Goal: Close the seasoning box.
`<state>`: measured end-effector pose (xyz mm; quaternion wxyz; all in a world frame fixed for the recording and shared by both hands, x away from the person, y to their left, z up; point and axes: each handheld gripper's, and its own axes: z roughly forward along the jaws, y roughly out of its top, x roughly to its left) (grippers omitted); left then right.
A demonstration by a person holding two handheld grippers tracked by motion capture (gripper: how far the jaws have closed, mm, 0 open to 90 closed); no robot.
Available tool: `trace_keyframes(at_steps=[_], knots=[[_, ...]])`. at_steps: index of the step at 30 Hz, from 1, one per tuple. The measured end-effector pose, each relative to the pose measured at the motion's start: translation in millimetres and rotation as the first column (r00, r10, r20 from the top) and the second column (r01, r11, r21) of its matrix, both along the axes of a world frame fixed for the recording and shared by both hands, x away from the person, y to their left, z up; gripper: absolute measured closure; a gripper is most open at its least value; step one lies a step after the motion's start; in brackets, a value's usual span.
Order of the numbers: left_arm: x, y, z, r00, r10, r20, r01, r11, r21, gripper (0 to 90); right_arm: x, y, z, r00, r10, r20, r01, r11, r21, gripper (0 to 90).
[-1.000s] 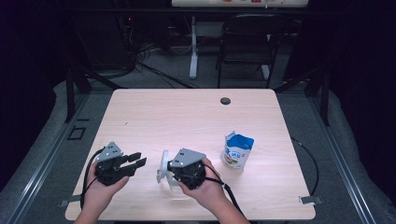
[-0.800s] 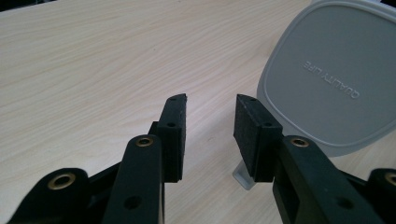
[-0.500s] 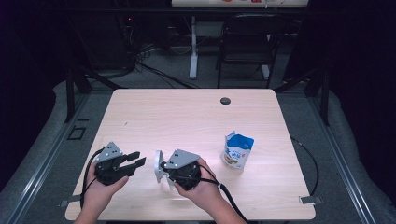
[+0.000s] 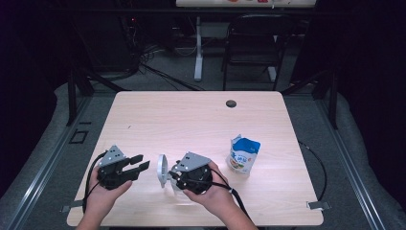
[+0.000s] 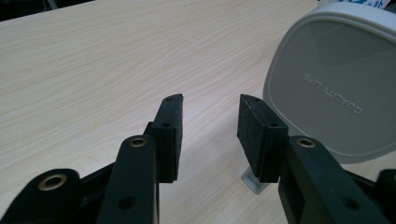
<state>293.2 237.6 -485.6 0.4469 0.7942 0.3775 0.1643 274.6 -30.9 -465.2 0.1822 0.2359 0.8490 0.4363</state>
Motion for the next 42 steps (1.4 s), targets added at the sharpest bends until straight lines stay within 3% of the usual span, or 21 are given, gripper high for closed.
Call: trace_keyframes(at_steps=[15,31,42], knots=[[2.6,3.6,-1.2,0.9992,0.04,0.001,-0.04,0.9992,0.01,57.2,-8.2,-30.7,0.9,0.9963,-0.037,0.078,0.037,0.999,0.011,61.9],[2.3,3.6,-2.1,0.9996,0.025,-0.013,-0.025,0.9996,-0.011,50.9,-12.4,-76.9,0.9,0.9917,-0.119,0.05,0.114,0.99,0.088,55.9],[2.5,2.6,-3.3,0.9996,0.025,-0.012,-0.025,0.9997,-0.002,51.0,-13.9,-104.2,5.9,0.9845,-0.168,0.051,0.162,0.982,0.098,51.6]])
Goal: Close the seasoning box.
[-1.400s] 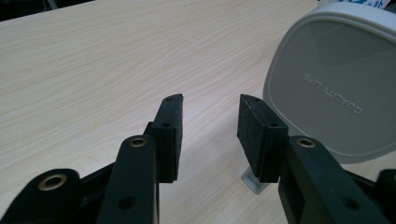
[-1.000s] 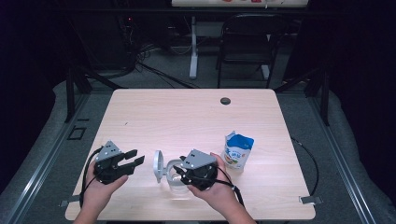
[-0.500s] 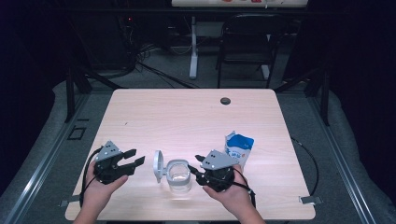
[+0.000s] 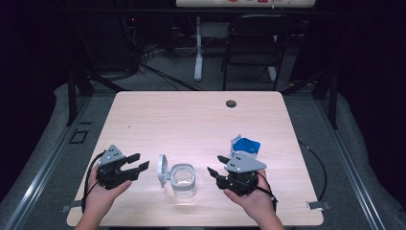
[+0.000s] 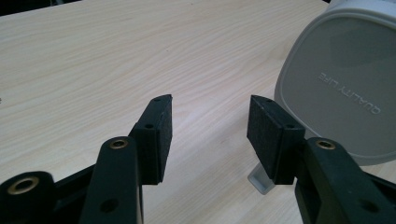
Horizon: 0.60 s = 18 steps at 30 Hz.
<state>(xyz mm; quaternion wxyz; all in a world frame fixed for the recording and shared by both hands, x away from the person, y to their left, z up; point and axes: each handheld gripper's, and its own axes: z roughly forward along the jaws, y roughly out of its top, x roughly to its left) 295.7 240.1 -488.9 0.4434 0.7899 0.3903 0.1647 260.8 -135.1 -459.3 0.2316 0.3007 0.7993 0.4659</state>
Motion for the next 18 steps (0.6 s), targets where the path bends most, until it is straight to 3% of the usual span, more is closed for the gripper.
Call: trace_keyframes(at_steps=[18], knots=[[-0.3,3.1,1.9,0.9999,0.012,0.006,-0.012,0.9999,0.002,52.8,-0.7,-32.1,7.4,0.998,-0.062,-0.011,0.063,0.998,0.028,53.4]])
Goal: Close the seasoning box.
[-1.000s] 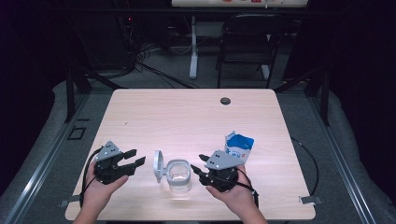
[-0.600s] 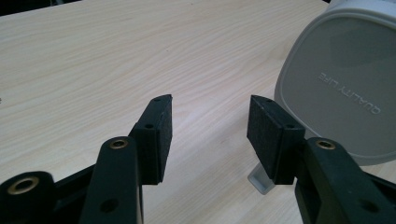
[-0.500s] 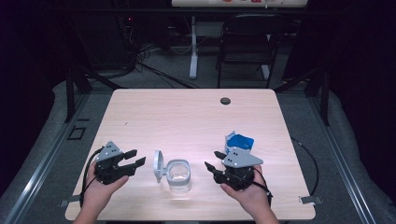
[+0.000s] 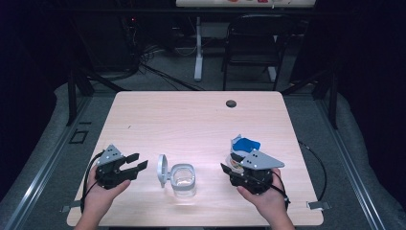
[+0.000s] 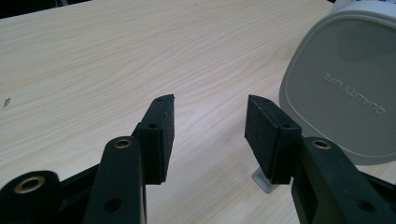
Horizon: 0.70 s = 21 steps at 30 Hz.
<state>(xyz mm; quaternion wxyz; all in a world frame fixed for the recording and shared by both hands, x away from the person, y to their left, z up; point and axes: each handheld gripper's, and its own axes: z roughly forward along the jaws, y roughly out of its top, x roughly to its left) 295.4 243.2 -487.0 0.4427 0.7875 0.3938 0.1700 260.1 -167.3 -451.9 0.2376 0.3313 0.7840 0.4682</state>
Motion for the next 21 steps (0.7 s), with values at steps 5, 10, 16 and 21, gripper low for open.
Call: trace_keyframes(at_steps=[5,10,16,21], knots=[[0.1,0.7,0.3,1.0,0.005,-0.004,-0.005,1.0,0.003,52.8,0.3,-9.2,2.7,0.9998,-0.012,-0.016,0.012,1.0,0.009,52.8],[0.2,1.1,0.4,0.9999,0.011,-0.001,-0.011,0.9999,0.008,52.5,0.1,-17.1,5.5,0.9994,-0.031,-0.014,0.031,0.999,0.005,52.8],[-0.2,1.8,0.6,0.9998,0.016,0.011,-0.016,0.9998,0.007,52.0,-0.5,-29.1,9.2,0.9981,-0.06,-0.017,0.06,0.998,0.023,52.4],[-0.1,1.2,0.2,0.9999,0.014,0.009,-0.014,0.9999,0.009,52.1,1.1,-37.7,8.0,0.9956,-0.088,-0.03,0.089,0.996,0.03,51.5]])
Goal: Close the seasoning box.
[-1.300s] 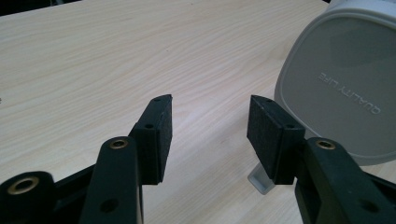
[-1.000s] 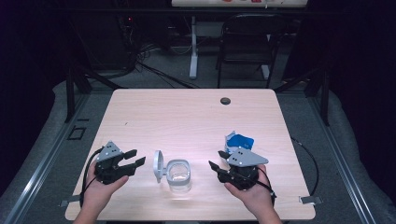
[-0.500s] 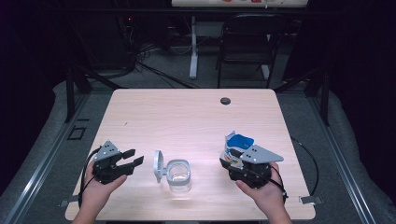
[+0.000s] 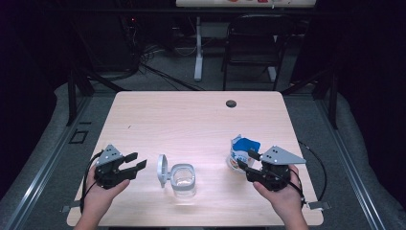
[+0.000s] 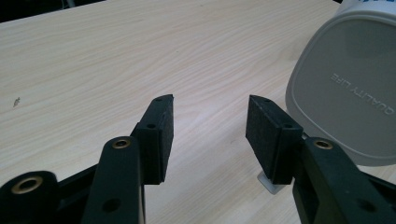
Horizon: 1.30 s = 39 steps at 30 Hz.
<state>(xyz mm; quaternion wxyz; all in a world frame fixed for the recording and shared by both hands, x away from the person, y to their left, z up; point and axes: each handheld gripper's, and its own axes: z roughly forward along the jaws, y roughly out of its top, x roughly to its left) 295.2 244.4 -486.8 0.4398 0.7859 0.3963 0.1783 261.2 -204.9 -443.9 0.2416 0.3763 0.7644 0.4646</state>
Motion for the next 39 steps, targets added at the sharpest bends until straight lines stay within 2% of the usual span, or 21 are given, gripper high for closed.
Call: trace_keyframes(at_steps=[9,13,20,24,34,39], knots=[[0.5,0.7,-0.8,1.0,-0.006,-0.008,0.006,1.0,0.004,54.5,1.0,-10.1,-0.8,0.9992,-0.04,0.002,0.04,0.999,-0.02,54.5],[0.9,1.8,-1.0,1.0,-0.003,-0.007,0.003,1.0,0.005,54.5,3.4,-14.3,-4.0,0.9976,-0.069,-0.006,0.069,0.998,-0.014,52.8],[1.5,3.6,-1.2,0.9999,0.01,-0.008,-0.01,1.0,0.0,53.8,5.1,-21.3,-5.2,0.9965,-0.084,-0.008,0.084,0.996,0.003,50.0],[1.7,4.3,-1.5,0.9999,0.013,-0.008,-0.013,0.9999,0.004,54.1,4.9,-23.8,-5.7,0.9937,-0.112,0.007,0.112,0.994,0.01,48.0],[1.5,4.8,-0.9,0.9999,0.012,-0.007,-0.012,0.9999,0.004,53.9,9.8,-29.8,-14.5,0.9893,-0.143,-0.026,0.144,0.989,0.035,46.2],[1.9,5.3,-1.2,0.9999,0.008,-0.01,-0.008,1.0,0.004,54.2,14.0,-32.4,-22.4,0.9864,-0.155,-0.056,0.156,0.987,0.027,46.1]])
